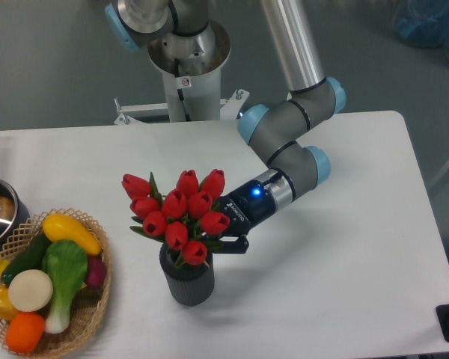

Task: Insert the flowers into the vase
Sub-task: 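Hold the bouquet steady in the vase, pressing stems down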

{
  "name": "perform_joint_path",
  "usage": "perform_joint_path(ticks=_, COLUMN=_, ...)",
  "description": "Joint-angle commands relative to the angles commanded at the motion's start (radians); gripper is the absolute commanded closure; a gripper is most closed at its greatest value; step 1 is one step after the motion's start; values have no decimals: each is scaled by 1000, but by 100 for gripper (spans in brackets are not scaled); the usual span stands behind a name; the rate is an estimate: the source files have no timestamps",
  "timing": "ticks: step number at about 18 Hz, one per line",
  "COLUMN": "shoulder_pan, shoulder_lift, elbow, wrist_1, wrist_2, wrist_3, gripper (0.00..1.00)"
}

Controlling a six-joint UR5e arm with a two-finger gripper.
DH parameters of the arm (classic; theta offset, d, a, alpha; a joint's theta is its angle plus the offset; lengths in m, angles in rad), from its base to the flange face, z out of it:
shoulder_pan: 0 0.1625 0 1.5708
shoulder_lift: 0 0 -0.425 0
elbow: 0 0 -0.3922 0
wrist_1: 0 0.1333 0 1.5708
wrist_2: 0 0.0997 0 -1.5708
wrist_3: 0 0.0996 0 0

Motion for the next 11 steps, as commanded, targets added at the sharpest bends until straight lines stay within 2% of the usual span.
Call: perform_joint_path(ticks=11, shoulder_pan=0, shoulder_lift=2, elbow=-28, wrist_1=0, wrist_2=0, wrist_3=21, gripper=82)
